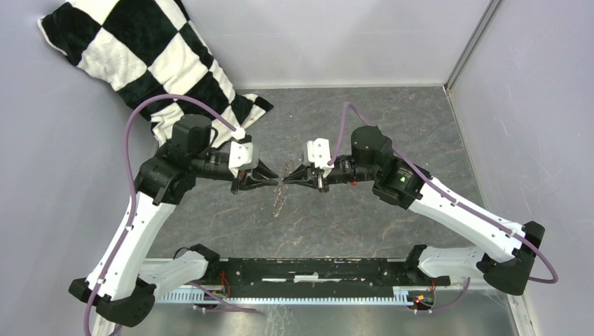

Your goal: Put the keys on the keyring

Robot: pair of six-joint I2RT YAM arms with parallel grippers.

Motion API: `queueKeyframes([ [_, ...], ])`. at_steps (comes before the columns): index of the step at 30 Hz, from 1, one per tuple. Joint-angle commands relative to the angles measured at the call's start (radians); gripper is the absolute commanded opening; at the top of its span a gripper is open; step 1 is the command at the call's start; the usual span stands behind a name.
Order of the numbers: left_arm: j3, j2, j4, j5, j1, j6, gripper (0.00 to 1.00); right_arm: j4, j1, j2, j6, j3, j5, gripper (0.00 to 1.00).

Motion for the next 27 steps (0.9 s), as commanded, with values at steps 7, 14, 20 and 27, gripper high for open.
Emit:
queueKeyframes([
  [7, 0.01, -0.025, -0.014, 0.1, -0.003, 0.07, 0.38, 0.087, 0.011, 0.019, 0.004, 0.057, -0.042, 0.01],
  [14, 0.033, -0.034, -0.15, 0.052, -0.003, 0.332, 0.56, 0.104, 0.012, 0.017, 0.014, 0.043, -0.057, 0.01],
  [20, 0.07, -0.039, -0.267, -0.07, -0.003, 0.535, 0.52, 0.108, 0.011, 0.017, 0.016, 0.037, -0.061, 0.01],
  [27, 0.132, -0.034, -0.324, -0.125, -0.003, 0.617, 0.49, 0.133, 0.011, 0.019, 0.032, 0.028, -0.077, 0.01],
])
